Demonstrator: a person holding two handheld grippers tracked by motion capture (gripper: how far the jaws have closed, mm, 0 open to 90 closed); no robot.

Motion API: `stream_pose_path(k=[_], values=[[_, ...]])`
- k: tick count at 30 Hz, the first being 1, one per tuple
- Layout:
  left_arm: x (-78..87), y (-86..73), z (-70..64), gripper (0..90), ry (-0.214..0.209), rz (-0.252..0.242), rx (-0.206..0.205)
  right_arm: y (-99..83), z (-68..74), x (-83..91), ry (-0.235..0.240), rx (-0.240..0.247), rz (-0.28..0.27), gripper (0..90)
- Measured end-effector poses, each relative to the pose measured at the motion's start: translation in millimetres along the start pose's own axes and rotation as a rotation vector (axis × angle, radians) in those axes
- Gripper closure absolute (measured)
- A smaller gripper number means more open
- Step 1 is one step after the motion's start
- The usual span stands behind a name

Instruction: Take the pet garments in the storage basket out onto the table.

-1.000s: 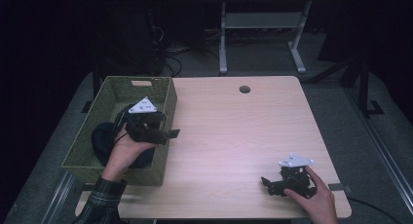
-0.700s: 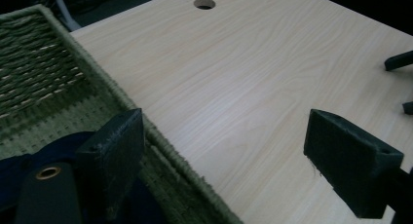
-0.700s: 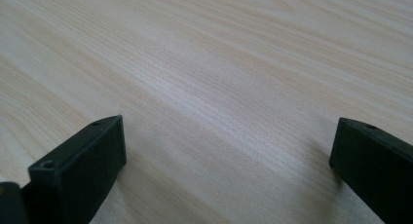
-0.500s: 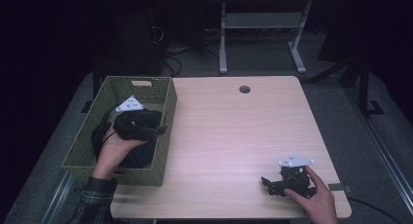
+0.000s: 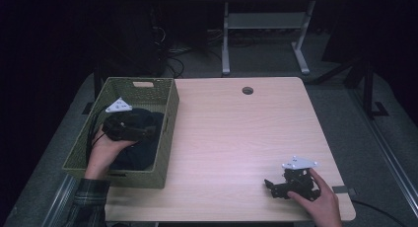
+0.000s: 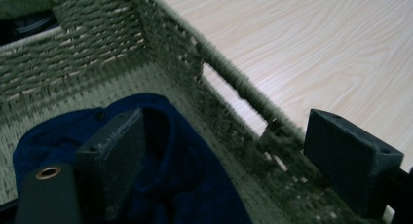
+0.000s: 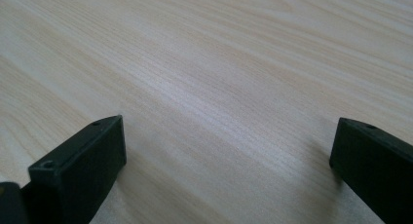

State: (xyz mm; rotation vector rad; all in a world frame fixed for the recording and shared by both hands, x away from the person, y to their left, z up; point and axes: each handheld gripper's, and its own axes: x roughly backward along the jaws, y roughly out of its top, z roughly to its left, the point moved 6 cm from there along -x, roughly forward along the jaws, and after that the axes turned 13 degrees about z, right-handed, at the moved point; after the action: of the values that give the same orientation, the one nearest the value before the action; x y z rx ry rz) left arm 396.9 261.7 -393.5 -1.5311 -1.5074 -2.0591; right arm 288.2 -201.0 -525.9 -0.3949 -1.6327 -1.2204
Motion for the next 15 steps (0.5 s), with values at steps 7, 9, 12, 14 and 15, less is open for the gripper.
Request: stream_pose_path(k=[7,9,12,14,15], values=[[-3.4,-8.0,12.1,14.6,0.026,0.024,0.015,0.0,0.0,0.0,0.000,0.000,0.000,0.0],[-5.0,-10.2,15.7,14.7,0.034,0.030,0.013,0.0,0.0,0.0,0.000,0.000,0.000,0.0],[-7.6,-13.0,20.2,14.7,0.044,0.039,0.019,0.0,0.0,0.0,0.000,0.000,0.000,0.0],[-8.5,-14.1,21.4,14.7,0.043,0.041,0.021,0.0,0.0,0.0,0.000,0.000,0.000,0.0],[-9.2,-15.4,22.7,14.7,0.046,0.048,0.019,0.0,0.0,0.0,0.000,0.000,0.000,0.0]])
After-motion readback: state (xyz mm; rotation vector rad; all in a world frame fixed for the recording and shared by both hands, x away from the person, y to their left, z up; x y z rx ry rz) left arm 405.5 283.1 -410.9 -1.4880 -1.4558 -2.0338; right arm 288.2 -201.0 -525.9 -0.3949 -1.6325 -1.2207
